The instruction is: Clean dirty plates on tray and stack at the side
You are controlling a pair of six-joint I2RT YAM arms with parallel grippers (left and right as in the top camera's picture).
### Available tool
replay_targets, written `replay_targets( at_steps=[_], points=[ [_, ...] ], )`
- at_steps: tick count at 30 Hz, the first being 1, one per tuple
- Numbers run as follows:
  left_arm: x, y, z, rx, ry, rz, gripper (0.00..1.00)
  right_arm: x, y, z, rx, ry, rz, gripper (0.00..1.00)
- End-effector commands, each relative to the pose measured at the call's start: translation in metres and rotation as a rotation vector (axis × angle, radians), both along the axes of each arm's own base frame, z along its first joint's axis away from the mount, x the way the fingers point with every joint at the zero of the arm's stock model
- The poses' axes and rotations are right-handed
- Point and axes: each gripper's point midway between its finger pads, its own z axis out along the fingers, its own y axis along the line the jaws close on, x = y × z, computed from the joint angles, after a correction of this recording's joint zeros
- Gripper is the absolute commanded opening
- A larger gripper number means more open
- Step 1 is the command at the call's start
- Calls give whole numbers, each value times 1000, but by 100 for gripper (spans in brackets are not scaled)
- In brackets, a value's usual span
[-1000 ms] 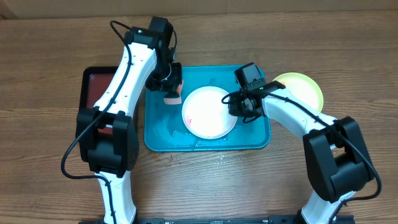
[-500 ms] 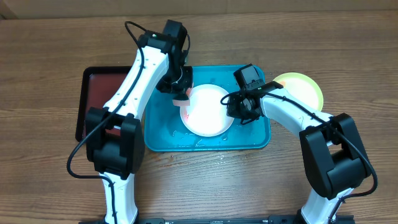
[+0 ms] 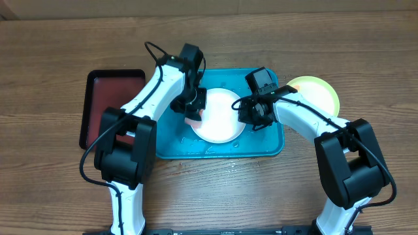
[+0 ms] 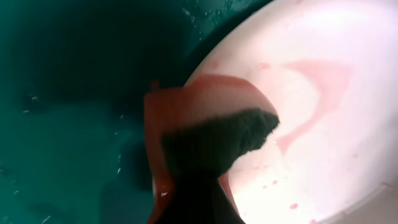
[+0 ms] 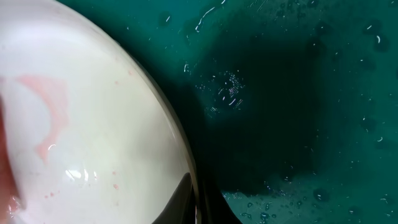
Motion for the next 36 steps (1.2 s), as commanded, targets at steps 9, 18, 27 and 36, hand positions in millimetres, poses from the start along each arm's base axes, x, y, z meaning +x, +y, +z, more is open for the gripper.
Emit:
replay_targets(
  at_steps=[9, 18, 27, 36],
  points=[
    [-57, -45, -10, -268, 110, -384, 4, 1, -2, -3, -17, 0, -10, 4],
    [-39, -40, -19, -133, 32, -353, 4, 1, -2, -3, -17, 0, -10, 4],
    [25, 40, -17, 342, -230, 223, 4, 1, -2, -3, -17, 0, -10, 4],
    [16, 37, -20, 319, -187, 244, 4, 1, -2, -3, -17, 0, -10, 4]
  ],
)
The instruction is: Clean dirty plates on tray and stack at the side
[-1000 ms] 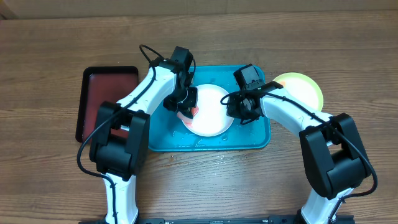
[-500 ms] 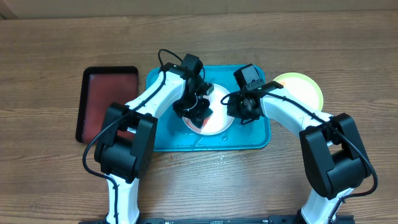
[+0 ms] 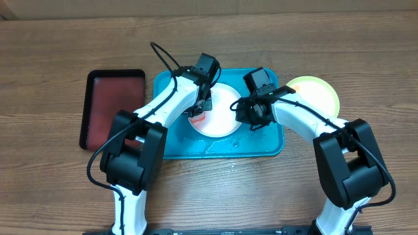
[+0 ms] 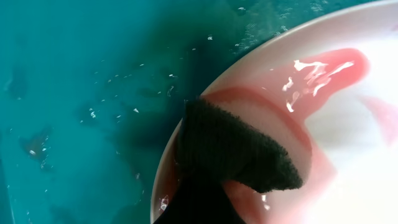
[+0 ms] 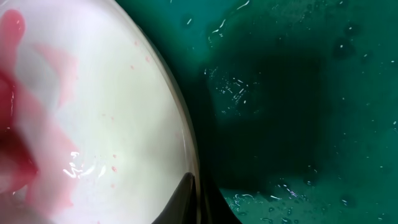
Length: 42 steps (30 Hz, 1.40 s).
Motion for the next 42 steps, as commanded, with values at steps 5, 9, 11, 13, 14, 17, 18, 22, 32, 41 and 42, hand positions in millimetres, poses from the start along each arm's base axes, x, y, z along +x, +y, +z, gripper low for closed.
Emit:
replay_targets(
  at_steps=[5, 9, 11, 13, 14, 17, 18, 22, 32, 41, 42],
  points=[
    [-41, -57, -7, -369, 210, -374, 4, 0, -9, -4, -39, 5, -2, 4],
    [-65, -97, 14, -643, 257, -562, 4, 0, -9, -4, -39, 5, -2, 4],
    [-66, -101, 17, -676, 256, -567, 4, 0, -9, -4, -39, 4, -2, 4],
    [-62, -101, 19, -687, 242, -565, 4, 0, -9, -4, -39, 5, -2, 4],
    [-59, -101, 21, -695, 235, -560, 4, 0, -9, -4, -39, 5, -2, 4],
    [-48, -102, 38, -770, 211, -549, 4, 0, -9, -4, -39, 5, -2, 4],
    [-43, -102, 45, -792, 200, -544, 4, 0, -9, -4, -39, 5, -2, 4],
    [-18, -85, 70, -808, 161, -465, 4, 0, -9, -4, -39, 6, -2, 4],
    [12, 14, 105, -383, 99, -234, 4, -18, -24, 29, -102, 33, 22, 4],
    [11, 44, 147, -248, -18, -130, 4, -16, -65, 132, -381, -309, -77, 4],
    [11, 44, 147, -248, -17, -130, 4, -17, -70, 144, -442, -359, -91, 4]
  ],
)
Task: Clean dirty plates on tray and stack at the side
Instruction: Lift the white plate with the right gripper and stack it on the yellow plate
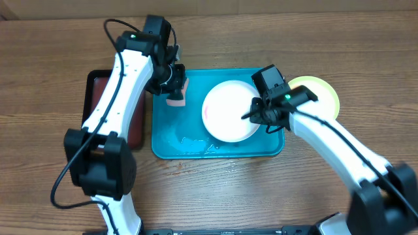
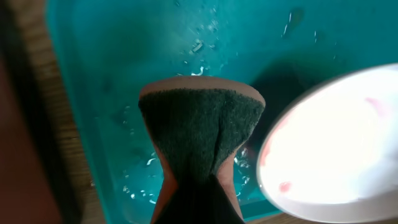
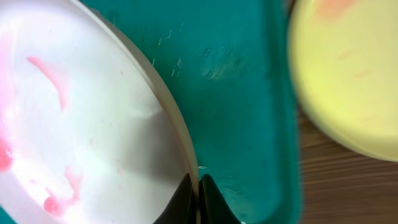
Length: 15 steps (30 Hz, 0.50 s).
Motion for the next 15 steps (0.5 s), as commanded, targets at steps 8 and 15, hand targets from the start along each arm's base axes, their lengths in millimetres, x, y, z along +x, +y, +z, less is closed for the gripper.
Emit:
replay_targets(
  at_steps=[8, 15],
  points=[
    [1, 6, 11, 38, -32, 57, 4, -11, -18, 112, -572, -540, -73, 4],
    [-4, 8, 6, 45, -9, 56, 4, -24, -4, 148, -699, -733, -78, 4]
  ],
)
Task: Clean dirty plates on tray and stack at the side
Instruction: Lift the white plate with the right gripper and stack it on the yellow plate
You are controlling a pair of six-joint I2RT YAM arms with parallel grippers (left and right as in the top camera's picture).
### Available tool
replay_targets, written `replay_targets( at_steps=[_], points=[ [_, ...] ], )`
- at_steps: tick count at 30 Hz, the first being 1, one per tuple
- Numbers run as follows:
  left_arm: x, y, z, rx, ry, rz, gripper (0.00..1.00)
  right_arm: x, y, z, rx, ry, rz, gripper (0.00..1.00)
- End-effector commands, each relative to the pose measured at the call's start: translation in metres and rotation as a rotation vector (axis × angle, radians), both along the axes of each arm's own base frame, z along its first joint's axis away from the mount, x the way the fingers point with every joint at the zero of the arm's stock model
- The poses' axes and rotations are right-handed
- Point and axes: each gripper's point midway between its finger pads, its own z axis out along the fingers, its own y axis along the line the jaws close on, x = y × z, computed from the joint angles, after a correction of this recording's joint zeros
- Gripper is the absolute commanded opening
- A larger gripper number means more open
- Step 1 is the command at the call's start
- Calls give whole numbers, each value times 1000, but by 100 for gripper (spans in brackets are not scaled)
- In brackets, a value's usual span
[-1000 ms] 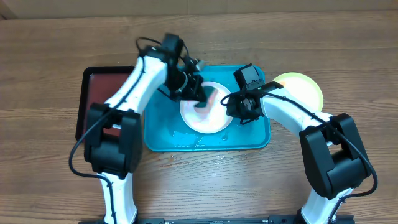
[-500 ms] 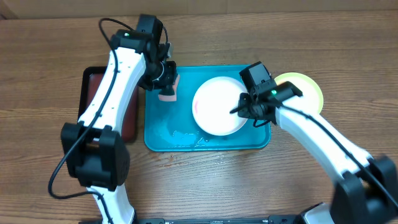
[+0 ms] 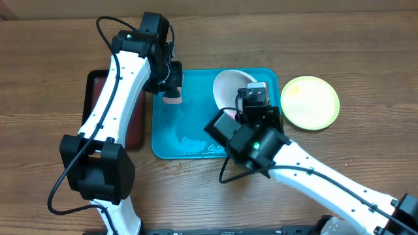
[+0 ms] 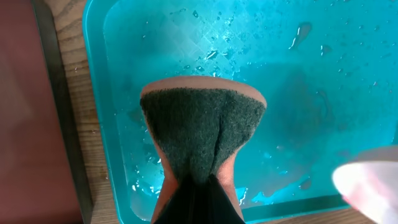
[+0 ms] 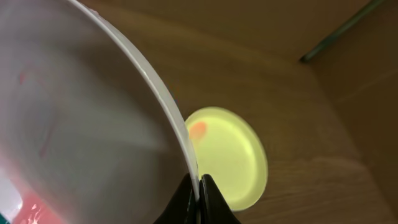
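The white plate (image 3: 230, 89) is tilted steeply above the teal tray (image 3: 196, 147), and my right gripper (image 5: 199, 179) is shut on its rim. Faint pink streaks remain on the white plate (image 5: 81, 124). My left gripper (image 3: 171, 91) is shut on a pink sponge with a dark green scouring face (image 4: 199, 124), held over the tray's left part (image 4: 106, 81). A yellow-green plate (image 3: 309, 102) lies on the table right of the tray; the yellow-green plate (image 5: 227, 152) carries a small orange smear.
A dark red tray (image 3: 98, 104) lies left of the teal tray. Water drops and a wet patch (image 4: 280, 186) sit on the teal tray's floor. Wood table all around (image 3: 366, 59).
My right gripper has lifted the white plate off the teal tray and tipped it up steeply. The left gripper with the sponge stays over the tray's left part, a little higher.
First the sponge in my left gripper was pressed on the white plate's left rim, with my right gripper shut on its right rim. Then the sponge lay on the plate amid red smears. Later the sponge was off the plate; now the plate is raised and tilted.
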Motion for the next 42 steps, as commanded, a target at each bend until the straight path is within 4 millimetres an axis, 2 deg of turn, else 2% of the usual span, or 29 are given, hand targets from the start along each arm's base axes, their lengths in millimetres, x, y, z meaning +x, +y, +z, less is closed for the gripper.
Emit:
replay_targets(
  at_steps=[1, 10, 13, 17, 19, 24, 26, 31, 32, 37, 42],
  points=[
    [-4, 0, -1, 13, 11, 12, 4, 2, -10, 42, -74, -202, -69, 4],
    [-4, 0, -1, 12, 12, 12, 4, 2, -13, 44, -43, -234, -96, 4],
    [-4, 0, -1, 12, 12, 12, 4, 5, -13, 27, 59, -175, -109, 4],
    [-6, 1, -2, 13, 22, 23, 4, 11, -15, -14, 262, 29, -139, 4],
    [-8, 1, -2, 13, 29, 27, 4, 15, -24, -28, 342, 107, -176, 4],
    [-11, 2, -2, 17, 42, 27, 4, 35, -57, -54, 521, 292, -210, 4],
    [-11, 2, -3, 17, 43, 27, 4, 42, -76, -61, 622, 333, -244, 4],
    [-11, 2, -2, 17, 42, 30, 4, 51, -144, -70, 838, 334, -421, 4],
    [-11, 2, 0, 16, 38, 30, 5, 50, -166, -75, 863, 326, -480, 4],
    [-12, 6, 8, 30, 12, 48, 4, 47, -224, -102, 867, 320, -637, 4],
    [-15, 15, 28, 63, -39, 67, 4, 45, -248, -143, 880, 357, -736, 4]
  ],
)
